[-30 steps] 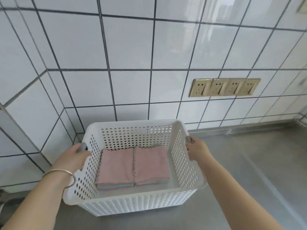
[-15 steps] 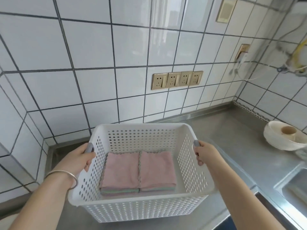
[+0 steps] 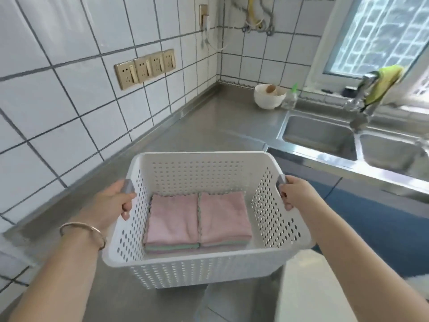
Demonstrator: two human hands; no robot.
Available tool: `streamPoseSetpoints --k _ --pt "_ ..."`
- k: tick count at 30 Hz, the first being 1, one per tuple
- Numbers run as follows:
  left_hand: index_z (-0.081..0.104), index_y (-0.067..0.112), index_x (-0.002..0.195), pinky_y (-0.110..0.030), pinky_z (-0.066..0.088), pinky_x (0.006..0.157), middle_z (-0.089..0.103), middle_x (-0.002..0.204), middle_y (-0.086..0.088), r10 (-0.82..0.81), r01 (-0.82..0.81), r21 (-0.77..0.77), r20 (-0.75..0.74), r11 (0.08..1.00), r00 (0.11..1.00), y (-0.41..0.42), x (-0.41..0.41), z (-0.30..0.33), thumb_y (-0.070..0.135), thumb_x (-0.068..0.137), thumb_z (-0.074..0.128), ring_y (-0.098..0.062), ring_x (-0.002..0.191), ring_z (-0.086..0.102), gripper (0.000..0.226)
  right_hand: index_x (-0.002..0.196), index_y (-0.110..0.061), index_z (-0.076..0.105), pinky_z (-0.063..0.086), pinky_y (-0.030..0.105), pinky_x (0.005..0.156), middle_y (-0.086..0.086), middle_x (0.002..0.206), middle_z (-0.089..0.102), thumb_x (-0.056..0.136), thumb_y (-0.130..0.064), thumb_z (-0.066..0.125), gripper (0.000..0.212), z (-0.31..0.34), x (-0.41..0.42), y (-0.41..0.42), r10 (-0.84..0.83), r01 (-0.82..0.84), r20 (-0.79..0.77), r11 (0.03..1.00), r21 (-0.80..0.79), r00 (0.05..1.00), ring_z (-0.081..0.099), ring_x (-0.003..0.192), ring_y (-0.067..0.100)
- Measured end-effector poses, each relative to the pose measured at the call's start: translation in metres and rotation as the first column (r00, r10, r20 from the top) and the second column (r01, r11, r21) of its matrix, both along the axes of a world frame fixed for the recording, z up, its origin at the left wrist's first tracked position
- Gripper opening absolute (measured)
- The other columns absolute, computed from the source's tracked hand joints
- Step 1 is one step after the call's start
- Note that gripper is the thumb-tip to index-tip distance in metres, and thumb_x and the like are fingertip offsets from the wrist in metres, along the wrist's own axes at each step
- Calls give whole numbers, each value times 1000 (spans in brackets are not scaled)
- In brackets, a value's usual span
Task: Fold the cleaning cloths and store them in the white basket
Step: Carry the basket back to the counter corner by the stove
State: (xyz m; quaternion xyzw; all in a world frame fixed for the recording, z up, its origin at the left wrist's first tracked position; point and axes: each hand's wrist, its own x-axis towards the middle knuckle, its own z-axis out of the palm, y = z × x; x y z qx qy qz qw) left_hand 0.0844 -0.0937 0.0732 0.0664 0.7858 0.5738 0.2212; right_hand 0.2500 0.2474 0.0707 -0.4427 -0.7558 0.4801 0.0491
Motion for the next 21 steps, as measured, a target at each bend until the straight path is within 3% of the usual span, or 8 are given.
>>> streamPoseSetpoints --k 3,7,11,15,18,21 --pt "55 15 97 -15 31 40 31 59 1 -83 79 58 76 995 994 23 16 -3 7 94 44 -10 48 29 14 95 -9 61 37 26 49 5 59 43 89 0 36 27 6 56 -5 -103 102 9 995 8 995 38 48 16" --pt "55 18 120 -16 33 38 33 57 2 -200 193 76 98 978 975 57 53 -14 9 92 46 -11 48 30 30 103 -9 61 37 29 54 7 63 44 90 0 37 28 3 143 -6 -275 275 -3 962 0 962 38 51 16" --pt "58 20 118 -21 30 45 34 53 4 -345 338 97 68 936 936 95 103 -11 8 92 46 -12 48 30 31 95 -17 59 39 32 57 11 68 49 92 -2 39 25 1 232 -11 -417 417 -22 909 -11 909 41 55 17" --pt "58 20 108 -25 30 50 33 57 -1 -487 485 70 21 872 873 125 163 -4 4 93 45 -14 50 31 26 102 -24 56 37 28 53 7 66 50 94 -3 38 29 0 315 -34 -550 547 -104 835 -61 828 40 56 16" --pt "53 15 114 -22 33 42 33 61 -3 -579 580 47 -28 813 815 145 206 -6 -2 92 43 -15 53 31 30 111 -25 61 36 28 52 2 62 50 92 -6 41 33 -4 381 -64 -643 641 -134 765 -65 754 39 55 16" --pt "52 17 111 -26 33 49 36 60 -6 -685 686 22 -40 728 728 159 252 -4 -1 92 43 -16 54 33 28 94 -27 67 34 26 51 -3 50 51 90 -5 42 33 6 441 -102 -725 722 -159 687 -89 670 42 48 12"
